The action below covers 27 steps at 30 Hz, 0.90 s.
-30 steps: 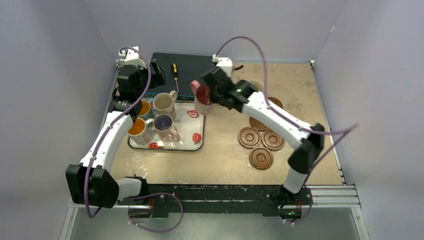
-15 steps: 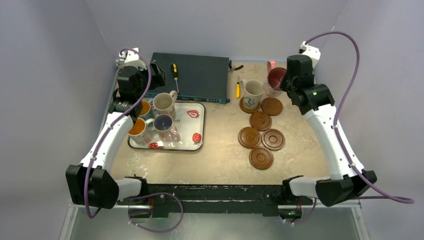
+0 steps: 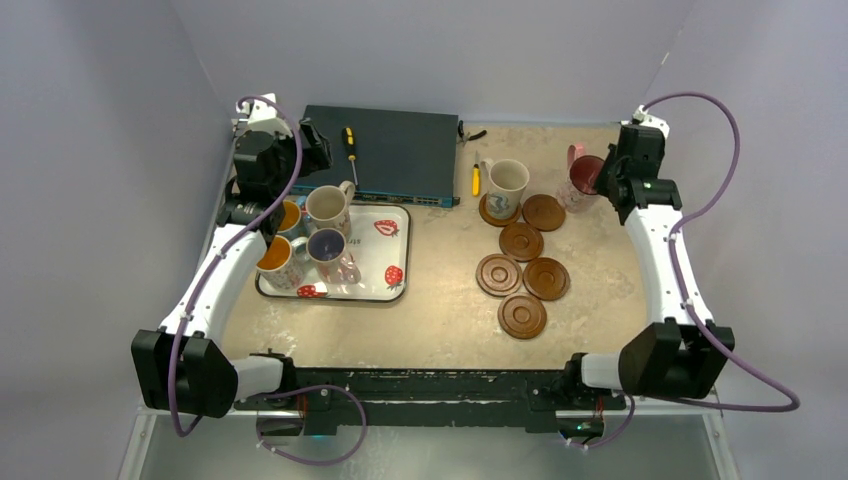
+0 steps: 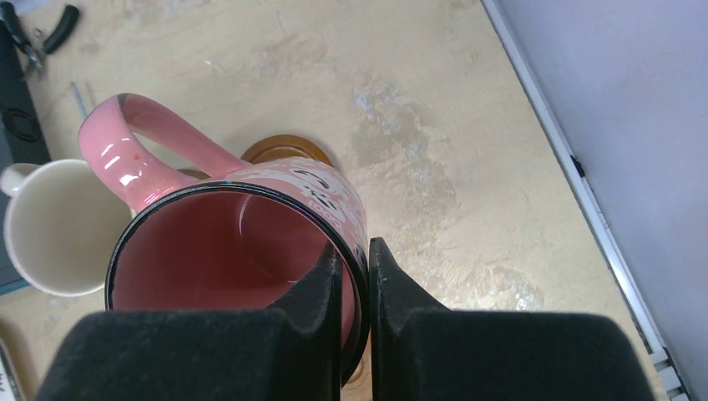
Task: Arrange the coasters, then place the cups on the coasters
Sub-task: Place the cup on the coaster.
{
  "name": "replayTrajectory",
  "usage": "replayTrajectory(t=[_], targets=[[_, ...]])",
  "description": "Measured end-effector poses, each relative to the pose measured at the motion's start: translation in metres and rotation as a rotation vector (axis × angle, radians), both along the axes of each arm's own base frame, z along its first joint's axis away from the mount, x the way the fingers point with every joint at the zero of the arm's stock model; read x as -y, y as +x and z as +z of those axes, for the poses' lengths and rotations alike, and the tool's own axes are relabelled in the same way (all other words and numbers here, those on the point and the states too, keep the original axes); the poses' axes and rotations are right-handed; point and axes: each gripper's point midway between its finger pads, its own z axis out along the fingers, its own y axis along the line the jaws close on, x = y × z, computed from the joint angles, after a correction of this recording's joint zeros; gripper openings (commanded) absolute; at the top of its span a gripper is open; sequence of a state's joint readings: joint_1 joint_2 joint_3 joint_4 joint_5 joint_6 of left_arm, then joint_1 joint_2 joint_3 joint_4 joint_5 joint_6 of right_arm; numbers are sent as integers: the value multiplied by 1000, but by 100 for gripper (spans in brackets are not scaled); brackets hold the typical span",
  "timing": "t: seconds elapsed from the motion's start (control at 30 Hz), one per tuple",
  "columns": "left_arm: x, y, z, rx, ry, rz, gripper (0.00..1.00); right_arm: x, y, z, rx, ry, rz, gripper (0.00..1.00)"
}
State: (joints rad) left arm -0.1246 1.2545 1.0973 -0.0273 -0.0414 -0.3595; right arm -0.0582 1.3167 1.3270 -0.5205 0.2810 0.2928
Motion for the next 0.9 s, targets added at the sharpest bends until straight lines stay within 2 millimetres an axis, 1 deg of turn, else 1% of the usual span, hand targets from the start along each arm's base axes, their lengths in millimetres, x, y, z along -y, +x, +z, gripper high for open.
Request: replayTrajectory(t=[0.1,0.27,0.47,0.63,0.9], targets=[[0,0,1,3,0,0,82,5,8,-20,-26,7,29,0],[0,0,1,3,-1,-1,82,0,23,-47,-63,0,104,0],[0,0,1,3,0,-1,82,-4,44,-72,-96,-12,174,0],[0,1,0,1,0,-1,82,-7,56,-91,-119,-17,229,0],[0,2,-2,-5,0,-1,82,-8,66,-116,-166,-29,273,0]])
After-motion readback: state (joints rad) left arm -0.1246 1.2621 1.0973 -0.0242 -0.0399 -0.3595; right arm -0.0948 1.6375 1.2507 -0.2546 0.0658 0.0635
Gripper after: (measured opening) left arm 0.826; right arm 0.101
